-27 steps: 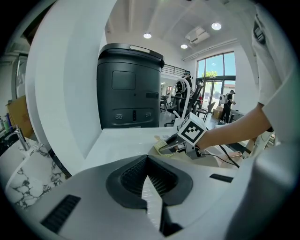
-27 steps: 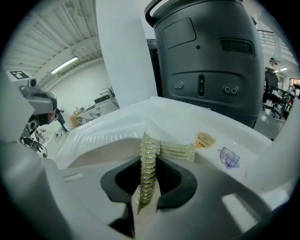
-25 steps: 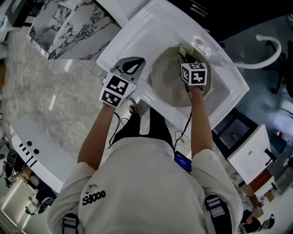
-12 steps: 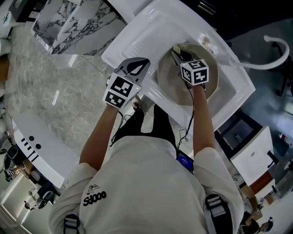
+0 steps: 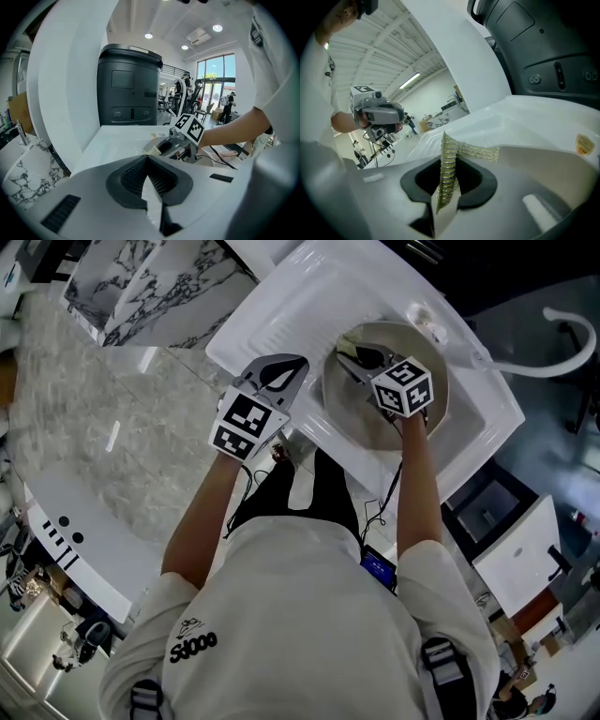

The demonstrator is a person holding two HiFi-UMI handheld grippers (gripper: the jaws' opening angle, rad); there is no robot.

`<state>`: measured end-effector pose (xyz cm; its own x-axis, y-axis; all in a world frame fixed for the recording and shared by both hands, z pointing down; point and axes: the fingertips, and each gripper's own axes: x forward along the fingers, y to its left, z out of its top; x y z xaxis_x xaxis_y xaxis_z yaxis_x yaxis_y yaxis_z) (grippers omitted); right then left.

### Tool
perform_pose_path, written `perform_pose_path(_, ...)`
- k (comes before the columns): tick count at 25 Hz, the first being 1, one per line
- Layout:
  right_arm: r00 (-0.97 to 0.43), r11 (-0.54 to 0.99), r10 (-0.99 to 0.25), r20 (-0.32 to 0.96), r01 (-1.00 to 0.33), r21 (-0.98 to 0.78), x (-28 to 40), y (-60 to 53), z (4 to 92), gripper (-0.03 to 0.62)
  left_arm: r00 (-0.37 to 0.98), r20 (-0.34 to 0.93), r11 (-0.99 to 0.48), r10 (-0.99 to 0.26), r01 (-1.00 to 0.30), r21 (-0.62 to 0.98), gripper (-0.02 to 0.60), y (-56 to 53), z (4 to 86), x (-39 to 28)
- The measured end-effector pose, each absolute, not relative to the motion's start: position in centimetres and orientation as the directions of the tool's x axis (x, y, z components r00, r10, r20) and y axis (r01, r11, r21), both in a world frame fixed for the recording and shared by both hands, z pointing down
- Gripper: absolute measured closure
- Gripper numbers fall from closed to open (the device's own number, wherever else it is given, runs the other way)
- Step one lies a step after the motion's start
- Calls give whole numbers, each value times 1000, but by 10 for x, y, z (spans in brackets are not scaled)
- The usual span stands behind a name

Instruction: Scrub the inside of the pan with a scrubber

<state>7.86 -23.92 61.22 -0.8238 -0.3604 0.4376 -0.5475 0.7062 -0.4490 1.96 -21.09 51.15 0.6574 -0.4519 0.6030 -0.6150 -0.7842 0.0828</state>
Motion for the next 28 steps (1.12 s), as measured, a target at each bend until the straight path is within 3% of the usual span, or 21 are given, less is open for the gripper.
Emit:
perform_pose_path(5,-892,745,-235,386,-420,-518,56,-208,608,511,662,597,-786,-453,-613,83,581,-210,509,21)
perform_pose_path(14,-945,690,-166,280,-314,-652,52,-176,604,511,670,583,-776,-460,-622,103,581,-213,507,16)
perform_pose_path(23,-979,644,74,192,-100,-759,54,-116,594,511,687,573,-785,-446,-608,119,581,-215,503,22)
perform_pose_path(28,-978,599,147,146,-30,-800,59,-100,588,511,692,570,-792,-442,-600,114,581,-219,499,27)
